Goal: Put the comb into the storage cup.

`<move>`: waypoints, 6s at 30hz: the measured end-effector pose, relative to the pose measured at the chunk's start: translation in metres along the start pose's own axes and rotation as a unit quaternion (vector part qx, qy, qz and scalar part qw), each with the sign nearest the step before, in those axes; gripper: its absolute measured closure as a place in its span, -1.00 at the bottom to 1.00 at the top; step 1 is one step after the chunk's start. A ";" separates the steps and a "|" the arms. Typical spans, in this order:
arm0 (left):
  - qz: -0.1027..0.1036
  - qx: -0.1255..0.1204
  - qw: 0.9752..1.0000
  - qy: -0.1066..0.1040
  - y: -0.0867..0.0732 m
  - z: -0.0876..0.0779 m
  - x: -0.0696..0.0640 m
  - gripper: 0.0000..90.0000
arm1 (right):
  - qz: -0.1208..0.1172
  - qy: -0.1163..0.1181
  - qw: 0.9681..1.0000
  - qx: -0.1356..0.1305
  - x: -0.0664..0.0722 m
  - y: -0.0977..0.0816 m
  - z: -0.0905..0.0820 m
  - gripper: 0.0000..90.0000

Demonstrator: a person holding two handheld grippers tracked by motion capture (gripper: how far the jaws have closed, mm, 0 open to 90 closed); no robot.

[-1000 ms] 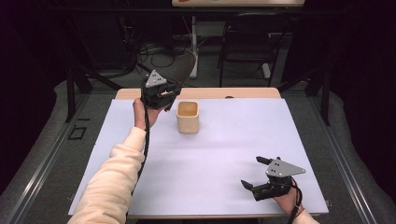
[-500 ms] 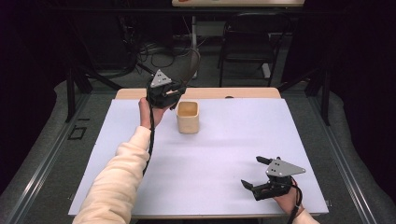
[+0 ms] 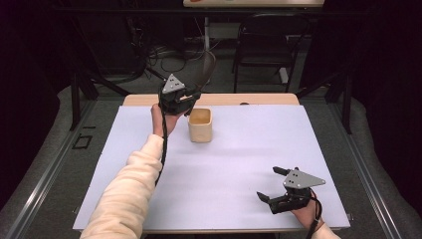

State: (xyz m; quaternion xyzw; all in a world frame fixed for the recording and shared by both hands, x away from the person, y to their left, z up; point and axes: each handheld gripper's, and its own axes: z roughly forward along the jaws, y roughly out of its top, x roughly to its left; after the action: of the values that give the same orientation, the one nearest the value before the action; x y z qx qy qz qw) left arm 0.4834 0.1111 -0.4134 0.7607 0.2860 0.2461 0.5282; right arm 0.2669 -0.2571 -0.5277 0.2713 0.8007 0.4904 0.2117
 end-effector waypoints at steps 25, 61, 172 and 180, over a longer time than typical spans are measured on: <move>-0.011 -0.009 1.000 -0.011 -0.011 0.017 -0.007 0.61 | 0.003 0.001 1.000 -0.001 0.000 0.000 0.000 -0.96; -0.034 -0.003 0.999 -0.017 -0.029 0.026 -0.008 0.60 | 0.001 0.000 1.000 -0.001 0.000 0.000 -0.001 -0.96; 0.011 0.097 0.994 -0.046 -0.052 0.044 -0.010 0.47 | 0.001 0.001 1.000 0.000 -0.001 0.001 0.000 -0.96; 0.012 0.101 0.994 -0.045 -0.048 0.031 -0.017 -0.29 | 0.000 0.001 1.000 0.000 -0.001 0.001 0.000 -0.96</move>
State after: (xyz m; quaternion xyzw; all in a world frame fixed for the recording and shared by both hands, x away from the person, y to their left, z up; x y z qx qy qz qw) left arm 0.4836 0.0918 -0.4695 0.8237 0.2763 0.1878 0.4582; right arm 0.2675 -0.2573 -0.5267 0.2711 0.8009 0.4907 0.2105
